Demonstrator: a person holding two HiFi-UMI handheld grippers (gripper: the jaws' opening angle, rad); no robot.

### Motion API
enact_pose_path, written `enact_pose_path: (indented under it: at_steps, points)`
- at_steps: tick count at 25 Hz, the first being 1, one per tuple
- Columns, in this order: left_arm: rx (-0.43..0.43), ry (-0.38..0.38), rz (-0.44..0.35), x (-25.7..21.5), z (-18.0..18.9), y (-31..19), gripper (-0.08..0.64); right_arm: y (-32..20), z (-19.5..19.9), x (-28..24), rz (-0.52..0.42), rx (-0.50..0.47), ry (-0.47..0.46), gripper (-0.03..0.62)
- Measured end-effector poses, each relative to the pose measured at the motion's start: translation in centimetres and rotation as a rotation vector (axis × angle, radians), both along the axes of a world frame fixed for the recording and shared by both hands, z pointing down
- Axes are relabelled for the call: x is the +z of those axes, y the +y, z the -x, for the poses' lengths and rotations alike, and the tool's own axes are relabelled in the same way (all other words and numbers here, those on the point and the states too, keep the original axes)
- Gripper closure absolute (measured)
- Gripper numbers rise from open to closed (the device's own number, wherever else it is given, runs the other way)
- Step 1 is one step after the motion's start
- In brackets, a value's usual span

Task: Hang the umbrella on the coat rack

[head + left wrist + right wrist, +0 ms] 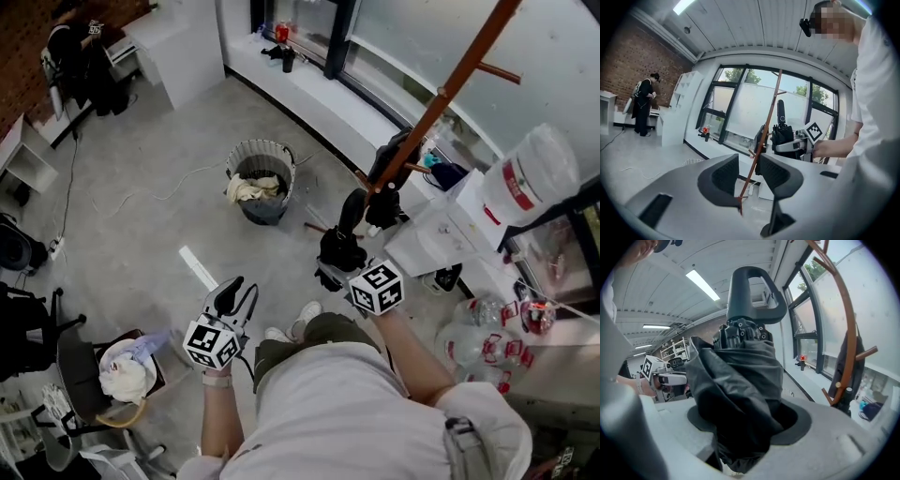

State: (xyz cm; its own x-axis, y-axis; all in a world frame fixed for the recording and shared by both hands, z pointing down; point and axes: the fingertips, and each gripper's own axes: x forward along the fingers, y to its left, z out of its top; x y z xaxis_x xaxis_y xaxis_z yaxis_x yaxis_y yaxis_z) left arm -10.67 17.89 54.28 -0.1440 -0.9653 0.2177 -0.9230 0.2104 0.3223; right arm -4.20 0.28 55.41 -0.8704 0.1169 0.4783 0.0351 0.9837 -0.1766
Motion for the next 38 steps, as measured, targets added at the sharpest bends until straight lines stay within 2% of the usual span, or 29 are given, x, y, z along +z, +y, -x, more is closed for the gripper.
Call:
enact_pose_path:
  at_steps: [8, 13, 17, 23, 30, 38]
  points:
    - [0.186, -0.02, 0.012, -1.1, 0.7, -10.5, 0.434, -9.3, -1.8, -0.3, -0.03, 0.174, 0.012, 0.313]
    - [0.31, -0.046, 0.025, -1.7, 0.5, -17.0, 0.434, -14.7, -3.0, -1.0, -0.079, 0.271, 0.023, 0.313]
    - [0.377, -0.066, 0.018, -2.2, 0.2, -21.4, 0.434, -18.1, -4.1, -1.6, -0.122, 0.331, 0.037, 0.313]
    - [0.451, -0.088, 0.01, -2.5, -1.0, -25.9, 0.434, -21.0, -5.6, -2.5, -0.183, 0.399, 0.063, 0.313]
    - [0.551, -0.087, -0.005, -2.9, -0.3, -28.4, 0.434, -22.2, -4.7, -4.3, -0.202, 0.501, 0.073, 0.313]
    - [0.756, -0.091, -0.045, -4.0, 1.6, -31.7, 0.434, -22.8, -3.2, -6.3, -0.222, 0.662, 0.076, 0.313]
